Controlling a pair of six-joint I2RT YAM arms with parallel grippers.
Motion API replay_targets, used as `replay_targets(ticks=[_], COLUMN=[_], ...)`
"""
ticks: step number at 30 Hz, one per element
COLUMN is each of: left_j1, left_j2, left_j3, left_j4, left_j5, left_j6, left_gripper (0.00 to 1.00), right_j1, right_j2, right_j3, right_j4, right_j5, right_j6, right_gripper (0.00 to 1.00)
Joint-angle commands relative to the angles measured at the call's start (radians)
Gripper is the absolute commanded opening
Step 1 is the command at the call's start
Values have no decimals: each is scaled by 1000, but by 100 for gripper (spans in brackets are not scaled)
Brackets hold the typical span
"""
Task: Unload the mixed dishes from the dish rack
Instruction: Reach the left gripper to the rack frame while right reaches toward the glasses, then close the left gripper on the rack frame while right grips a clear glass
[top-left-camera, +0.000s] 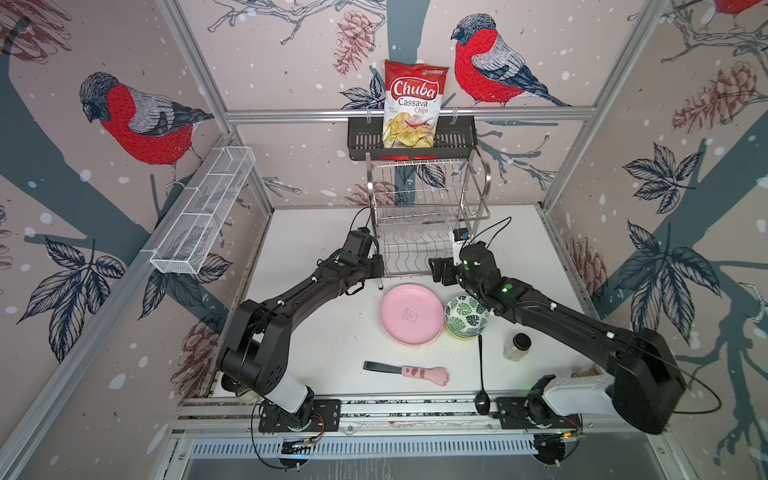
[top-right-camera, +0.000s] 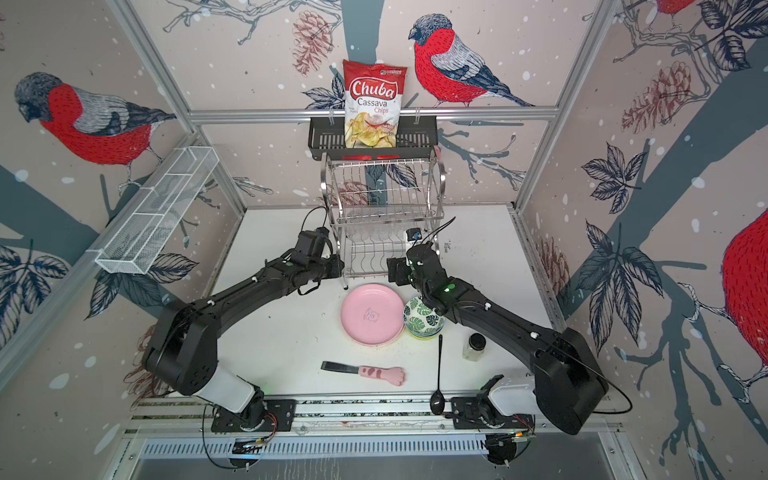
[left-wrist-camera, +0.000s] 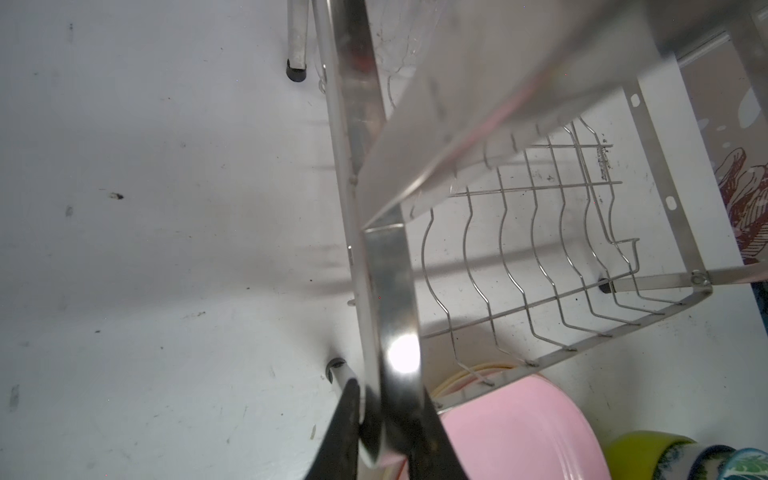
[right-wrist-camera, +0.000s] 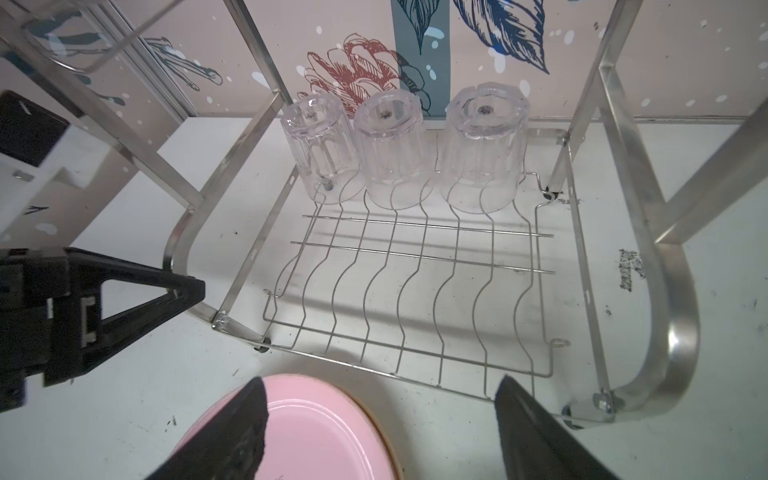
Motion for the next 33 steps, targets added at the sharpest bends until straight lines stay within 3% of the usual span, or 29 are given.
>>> replay_targets(ticks=[1, 8, 27, 28, 29, 33], left_j1=[-14, -35, -61, -64, -69, -82], left_j2=[-14, -26, -25, -23, -24, -28], left_j3=[-4, -17, -11, -9, -10, -11], left_j4=[18, 5, -31, -35, -38, -49], left_j5=[20, 14, 13, 7, 1, -13], left_j6=[-24, -34, -14, -10, -5, 7], left_gripper=[16, 14, 13, 13, 13, 12], right_j1=[-19, -147, -201, -201, -201, -205], right_j2=[27, 82, 533, 557, 578, 644], right_j3=[-7, -58, 317, 337, 356, 436], right_j4=[97, 297, 245, 239, 236, 210], right_j5=[33, -44, -18, -19, -17, -26], right_j6=[-34, -31, -112, -111, -113, -117], right_gripper=[85, 84, 87, 88, 100, 98])
